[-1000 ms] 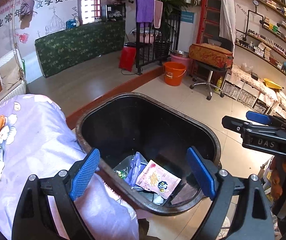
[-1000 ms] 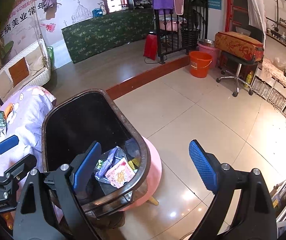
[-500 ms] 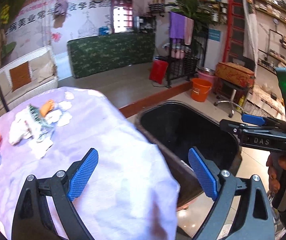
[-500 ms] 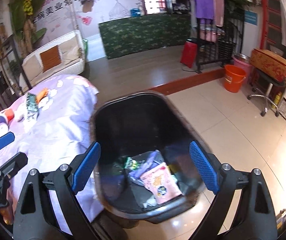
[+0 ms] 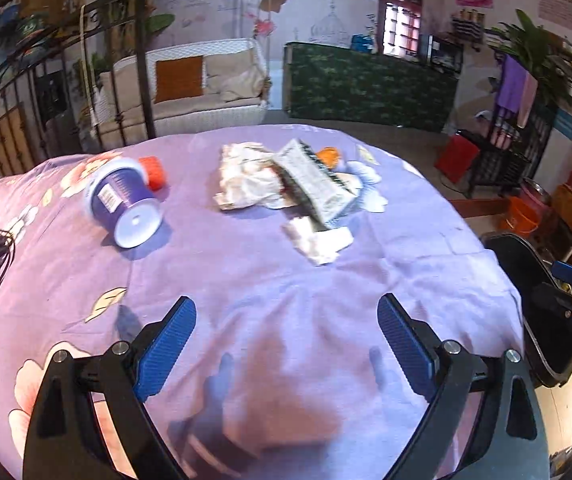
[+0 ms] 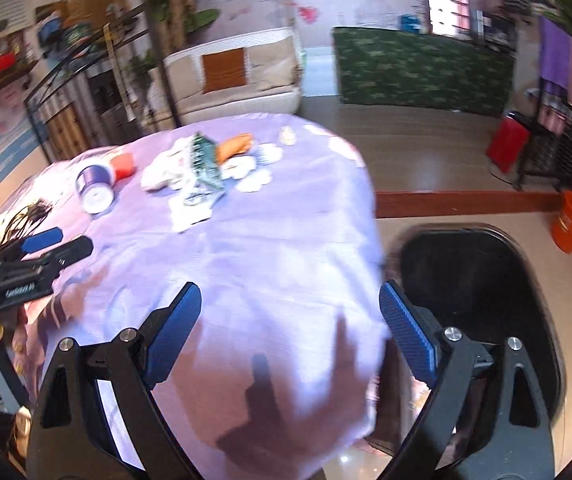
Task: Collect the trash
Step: 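Move both open tools back over the trash on the table, then grasp the purple yogurt cup with the left tool while the right tool grasps the green milk carton, then carry the green milk carton into the bin and open the right tool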
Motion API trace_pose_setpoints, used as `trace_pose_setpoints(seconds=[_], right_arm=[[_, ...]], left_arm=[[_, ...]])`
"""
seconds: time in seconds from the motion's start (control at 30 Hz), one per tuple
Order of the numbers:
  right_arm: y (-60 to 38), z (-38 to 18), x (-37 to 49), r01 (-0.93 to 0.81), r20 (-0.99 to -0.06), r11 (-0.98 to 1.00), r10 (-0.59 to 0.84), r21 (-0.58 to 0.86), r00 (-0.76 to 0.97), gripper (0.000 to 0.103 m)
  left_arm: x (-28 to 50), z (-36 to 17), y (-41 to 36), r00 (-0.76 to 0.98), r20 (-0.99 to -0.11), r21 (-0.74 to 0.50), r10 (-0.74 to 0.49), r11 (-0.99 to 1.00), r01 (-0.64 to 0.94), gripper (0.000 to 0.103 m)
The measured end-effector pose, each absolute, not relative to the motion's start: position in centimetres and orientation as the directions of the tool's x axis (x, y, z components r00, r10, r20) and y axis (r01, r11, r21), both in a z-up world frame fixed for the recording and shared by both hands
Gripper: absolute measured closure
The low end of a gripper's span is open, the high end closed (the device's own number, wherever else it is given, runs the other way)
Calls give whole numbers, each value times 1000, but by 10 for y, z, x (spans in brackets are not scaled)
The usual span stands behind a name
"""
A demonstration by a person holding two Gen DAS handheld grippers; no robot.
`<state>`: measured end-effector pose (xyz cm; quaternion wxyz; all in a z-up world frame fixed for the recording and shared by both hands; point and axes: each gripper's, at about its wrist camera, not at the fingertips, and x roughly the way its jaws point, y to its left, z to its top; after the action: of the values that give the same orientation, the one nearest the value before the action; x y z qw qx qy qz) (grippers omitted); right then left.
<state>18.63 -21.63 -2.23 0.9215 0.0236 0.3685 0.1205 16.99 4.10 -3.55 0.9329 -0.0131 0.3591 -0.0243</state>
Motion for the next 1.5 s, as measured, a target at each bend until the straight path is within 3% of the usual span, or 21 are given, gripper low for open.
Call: trace_pose_setpoints(seconds=[0.43,0.7,0.9,0.97,1.07,1.27,1.37,1.5], right_arm=[[-125,-25,241,-383,-713,917,341,110,613,13],[-109,-21,267,-413,-719,907,340,80,607,13],[-93,-22,316,-432,-733,894,373,120,569,13],[-85,-24,334,-438,-742,890,378,127,553,13],[-76,-29,360,-439,-754,885,391,153,527,20],[-68,-54,406,-415,-794,878,422,239,436,29],[-66,-67,415,-391,-808,872,446,295,386,43],[-62,-66,406,-394,-798,877,436,275,415,43]], left_arm=[[234,-27,182,692,-722,-256,-5,931,-260,12],[296,-35,209,647,-756,-369,-101,882,-294,12],[319,-55,215,595,-796,-363,-114,875,-319,12],[319,-61,216,594,-794,-378,-130,870,-316,18],[314,-63,219,600,-783,-414,-163,857,-307,30],[294,-54,216,639,-755,-391,-146,882,-261,31],[280,-51,214,659,-738,-388,-142,889,-242,31],[261,-45,204,680,-719,-378,-142,902,-211,31]])
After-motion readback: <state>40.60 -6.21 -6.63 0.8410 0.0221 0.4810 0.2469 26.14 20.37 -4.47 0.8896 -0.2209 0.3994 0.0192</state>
